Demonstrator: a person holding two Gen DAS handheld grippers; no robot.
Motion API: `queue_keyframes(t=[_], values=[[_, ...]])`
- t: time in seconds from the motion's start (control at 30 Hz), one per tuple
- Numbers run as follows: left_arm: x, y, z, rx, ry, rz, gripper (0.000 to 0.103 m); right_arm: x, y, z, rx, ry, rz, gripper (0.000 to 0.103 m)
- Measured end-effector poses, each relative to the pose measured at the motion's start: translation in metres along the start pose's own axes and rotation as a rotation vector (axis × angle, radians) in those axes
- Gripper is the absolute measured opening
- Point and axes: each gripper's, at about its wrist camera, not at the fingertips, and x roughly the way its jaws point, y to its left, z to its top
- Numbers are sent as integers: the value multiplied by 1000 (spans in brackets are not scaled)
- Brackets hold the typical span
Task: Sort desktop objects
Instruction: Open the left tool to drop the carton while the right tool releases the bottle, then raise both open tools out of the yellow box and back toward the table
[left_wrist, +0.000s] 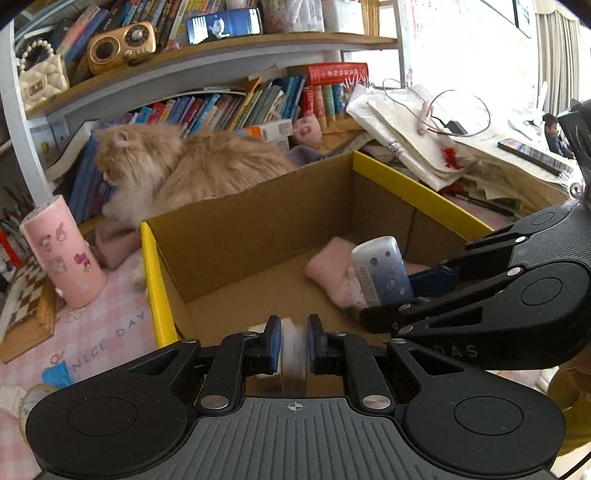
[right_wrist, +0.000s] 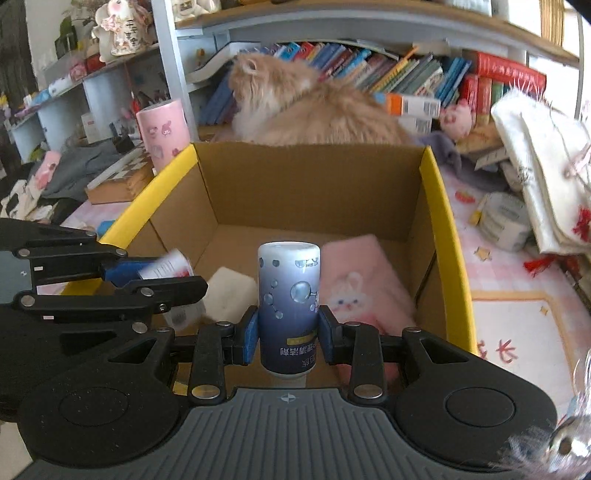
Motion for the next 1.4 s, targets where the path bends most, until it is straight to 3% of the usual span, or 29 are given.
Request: queue_keyframes(t=[0.17, 0.23, 0.27, 0.4, 0.47, 0.93, 1.4], values=[[2, 0, 1, -5, 11, 13, 17, 3, -3, 1, 12, 17, 19, 31], [0, 0, 3, -12, 10, 12, 25, 2, -5, 0, 21, 16, 21, 31], [-1, 0, 4, -15, 6, 11, 35, 1, -6, 1, 27, 6, 21, 31], [-15, 0, 11, -33, -51, 38, 55, -10, -13, 6, 65, -49, 14, 35], [-23, 1, 14, -44, -82, 40, 61, -17, -16, 9, 80, -80, 5, 39], [-72, -10, 18, -56, -203, 74, 69, -57, -8, 5, 77, -182, -25, 41], [-99, -11, -16, -95, -198, 55, 71, -99, 2, -30, 111, -219, -155, 41]])
